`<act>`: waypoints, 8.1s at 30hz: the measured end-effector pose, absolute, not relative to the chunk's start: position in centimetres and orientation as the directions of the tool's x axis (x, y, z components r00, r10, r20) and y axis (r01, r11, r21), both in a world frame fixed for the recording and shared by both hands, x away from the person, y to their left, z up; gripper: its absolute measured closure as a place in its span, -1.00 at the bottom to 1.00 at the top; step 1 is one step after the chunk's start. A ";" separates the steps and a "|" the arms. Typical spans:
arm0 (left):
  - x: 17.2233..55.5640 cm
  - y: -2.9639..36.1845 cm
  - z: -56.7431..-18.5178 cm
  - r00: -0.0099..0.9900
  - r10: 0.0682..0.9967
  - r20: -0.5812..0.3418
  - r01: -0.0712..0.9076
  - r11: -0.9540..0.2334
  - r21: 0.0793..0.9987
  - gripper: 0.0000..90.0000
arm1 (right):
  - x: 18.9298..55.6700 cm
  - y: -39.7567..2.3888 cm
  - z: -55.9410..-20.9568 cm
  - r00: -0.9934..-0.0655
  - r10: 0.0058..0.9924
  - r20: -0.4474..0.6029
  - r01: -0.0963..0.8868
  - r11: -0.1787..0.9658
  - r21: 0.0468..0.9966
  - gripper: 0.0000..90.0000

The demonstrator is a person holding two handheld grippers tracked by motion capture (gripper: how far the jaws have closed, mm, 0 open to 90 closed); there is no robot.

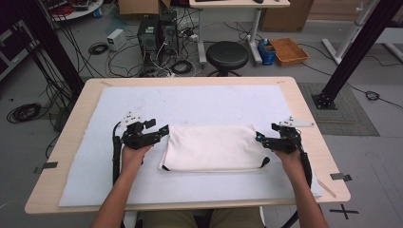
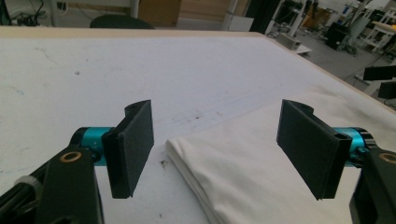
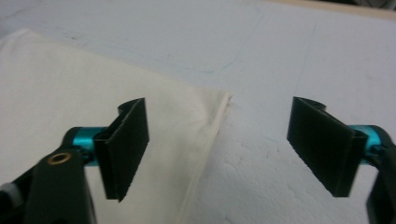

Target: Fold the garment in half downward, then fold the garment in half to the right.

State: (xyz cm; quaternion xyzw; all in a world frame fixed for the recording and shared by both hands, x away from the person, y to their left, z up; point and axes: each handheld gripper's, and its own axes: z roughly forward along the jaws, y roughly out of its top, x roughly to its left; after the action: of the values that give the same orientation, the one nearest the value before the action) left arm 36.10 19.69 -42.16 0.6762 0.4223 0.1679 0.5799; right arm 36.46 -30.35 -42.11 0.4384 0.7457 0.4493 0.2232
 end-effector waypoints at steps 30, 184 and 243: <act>32.7 23.3 -43.2 0.614 0.742 -0.269 0.312 0.085 0.946 -0.41 | 31.5 -35.4 -43.0 -0.469 0.883 0.016 0.378 0.185 0.907 -0.55; 35.1 3.1 -36.7 0.787 0.430 -0.442 0.531 -0.108 0.840 0.90 | 42.6 -21.0 -36.2 -0.731 0.667 0.144 0.377 0.219 0.900 0.88; 32.9 18.4 -41.4 0.613 0.744 -0.265 0.502 -0.108 0.858 -0.07 | 32.5 -31.7 -38.9 -0.517 0.847 0.120 0.596 0.256 0.761 0.37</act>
State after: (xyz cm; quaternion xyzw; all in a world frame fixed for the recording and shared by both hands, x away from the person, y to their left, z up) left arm 32.85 18.42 -41.44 0.7350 0.4241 0.1173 0.5159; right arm 32.52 -31.68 -38.91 0.4649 0.7764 0.3948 0.1590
